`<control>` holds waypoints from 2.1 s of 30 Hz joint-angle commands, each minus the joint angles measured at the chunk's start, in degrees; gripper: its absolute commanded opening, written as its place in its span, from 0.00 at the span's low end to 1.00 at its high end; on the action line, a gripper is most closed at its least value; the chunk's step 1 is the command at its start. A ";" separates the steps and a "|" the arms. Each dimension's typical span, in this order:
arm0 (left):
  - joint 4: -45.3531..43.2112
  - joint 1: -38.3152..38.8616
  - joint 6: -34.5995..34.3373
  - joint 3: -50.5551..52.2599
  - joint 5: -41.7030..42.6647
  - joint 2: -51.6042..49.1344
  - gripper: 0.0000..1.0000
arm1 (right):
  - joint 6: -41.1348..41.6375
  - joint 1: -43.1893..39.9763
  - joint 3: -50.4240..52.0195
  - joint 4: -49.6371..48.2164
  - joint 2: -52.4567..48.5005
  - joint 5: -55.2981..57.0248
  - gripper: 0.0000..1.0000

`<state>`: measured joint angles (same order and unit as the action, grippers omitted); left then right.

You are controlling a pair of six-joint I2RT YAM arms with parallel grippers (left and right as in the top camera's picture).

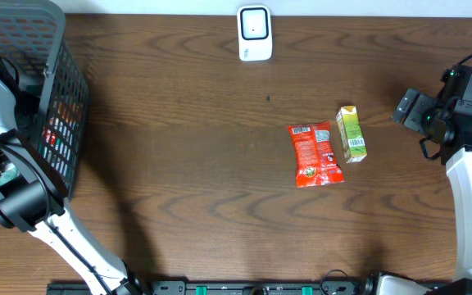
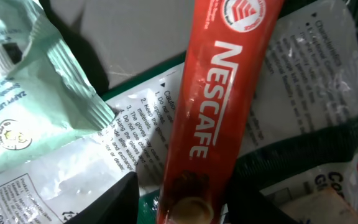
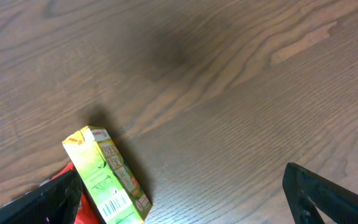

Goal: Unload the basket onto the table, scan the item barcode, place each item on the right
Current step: 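Grasp the red NESCAFE stick sachet in the basket with the left gripper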

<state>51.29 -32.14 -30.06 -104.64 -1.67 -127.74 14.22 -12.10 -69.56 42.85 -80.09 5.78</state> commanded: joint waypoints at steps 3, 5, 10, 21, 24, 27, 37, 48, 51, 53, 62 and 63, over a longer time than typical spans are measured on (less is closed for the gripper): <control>-0.79 0.07 -0.24 1.46 -0.48 -0.68 0.40 | -0.15 -0.24 -0.04 0.11 -0.04 -0.07 0.99; -1.03 0.07 -0.24 1.46 -0.48 -0.66 0.36 | -0.13 -0.24 -0.02 0.11 -0.04 -0.07 0.99; -1.31 0.07 -0.24 1.03 -0.48 -0.52 0.21 | -0.15 -0.24 -0.02 0.11 -0.04 -0.07 0.99; -2.19 0.00 -0.26 0.04 -0.48 9.49 0.07 | -0.15 -0.24 -0.04 0.11 -0.04 -0.07 0.99; -2.73 0.00 -0.50 0.04 -0.48 13.73 0.07 | -0.15 -0.24 -0.04 0.11 -0.04 -0.07 0.99; -2.82 0.00 -0.76 0.04 -0.48 18.73 0.07 | -0.13 -0.24 -0.02 0.11 -0.04 -0.07 0.99; -0.50 0.07 2.69 0.04 22.53 36.28 0.07 | -0.13 -0.24 -0.04 0.09 -0.04 -0.07 0.99; 14.36 8.26 24.35 1.20 69.59 37.70 0.07 | -0.15 -0.24 -0.02 0.11 -0.04 -0.07 0.99; 16.00 12.96 27.10 2.80 71.87 37.70 0.08 | -0.15 -0.24 -0.02 0.11 -0.04 -0.07 0.99; 16.15 16.33 27.61 4.13 74.53 37.70 0.07 | -0.15 -0.24 -0.02 0.11 -0.04 -0.07 0.99; 15.19 32.13 33.31 9.90 85.70 37.07 0.08 | -0.13 -0.24 -0.02 0.11 -0.04 -0.07 0.99; 14.99 33.22 33.31 10.21 85.70 37.07 0.07 | -0.15 -0.24 -0.02 0.11 -0.04 -0.07 0.99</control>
<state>66.67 -2.15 0.30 -95.29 79.85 -90.06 14.22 -12.10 -69.56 42.83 -80.09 5.78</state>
